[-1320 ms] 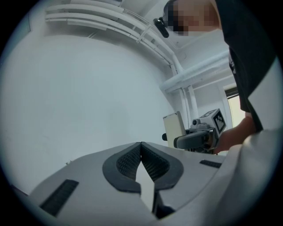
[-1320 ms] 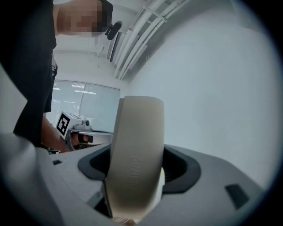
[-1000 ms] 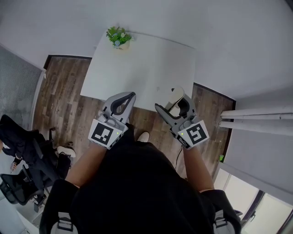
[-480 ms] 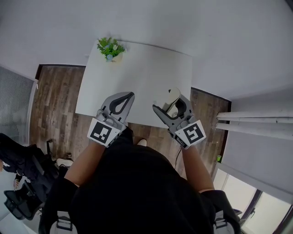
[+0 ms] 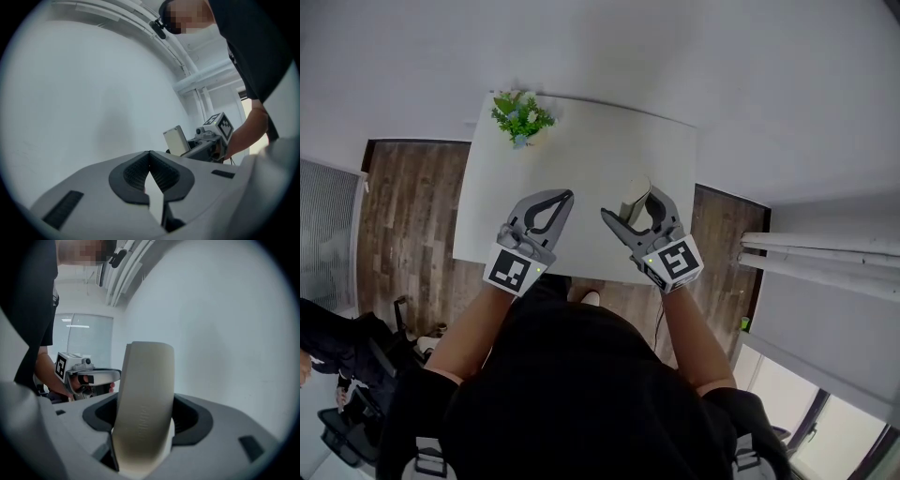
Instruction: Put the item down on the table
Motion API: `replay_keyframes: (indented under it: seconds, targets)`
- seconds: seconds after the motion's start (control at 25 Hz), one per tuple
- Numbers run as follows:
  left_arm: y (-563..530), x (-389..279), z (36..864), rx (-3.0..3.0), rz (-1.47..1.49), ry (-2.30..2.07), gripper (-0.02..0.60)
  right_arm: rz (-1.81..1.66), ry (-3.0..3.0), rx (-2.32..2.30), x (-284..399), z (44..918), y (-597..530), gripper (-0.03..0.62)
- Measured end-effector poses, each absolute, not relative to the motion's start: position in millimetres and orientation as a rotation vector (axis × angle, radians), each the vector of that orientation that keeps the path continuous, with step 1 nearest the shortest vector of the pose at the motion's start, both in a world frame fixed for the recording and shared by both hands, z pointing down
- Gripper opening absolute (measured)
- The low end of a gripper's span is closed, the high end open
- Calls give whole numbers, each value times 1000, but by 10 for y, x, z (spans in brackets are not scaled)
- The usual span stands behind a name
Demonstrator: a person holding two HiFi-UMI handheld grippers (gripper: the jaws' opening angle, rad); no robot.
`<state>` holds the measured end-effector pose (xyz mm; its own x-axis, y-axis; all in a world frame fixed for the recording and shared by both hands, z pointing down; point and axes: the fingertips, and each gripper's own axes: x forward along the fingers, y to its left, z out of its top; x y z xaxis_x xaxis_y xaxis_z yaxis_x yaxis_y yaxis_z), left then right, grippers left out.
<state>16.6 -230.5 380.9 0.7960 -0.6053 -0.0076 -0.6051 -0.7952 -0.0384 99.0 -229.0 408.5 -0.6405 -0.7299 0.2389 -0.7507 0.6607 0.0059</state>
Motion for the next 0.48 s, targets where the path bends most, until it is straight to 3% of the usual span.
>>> replay_keyframes:
  seconds: [0.48]
  targets:
    - [-2720, 190, 4289, -2999, -48, 989, -6, 230, -2482, 1087, 907, 5042, -2784, 325]
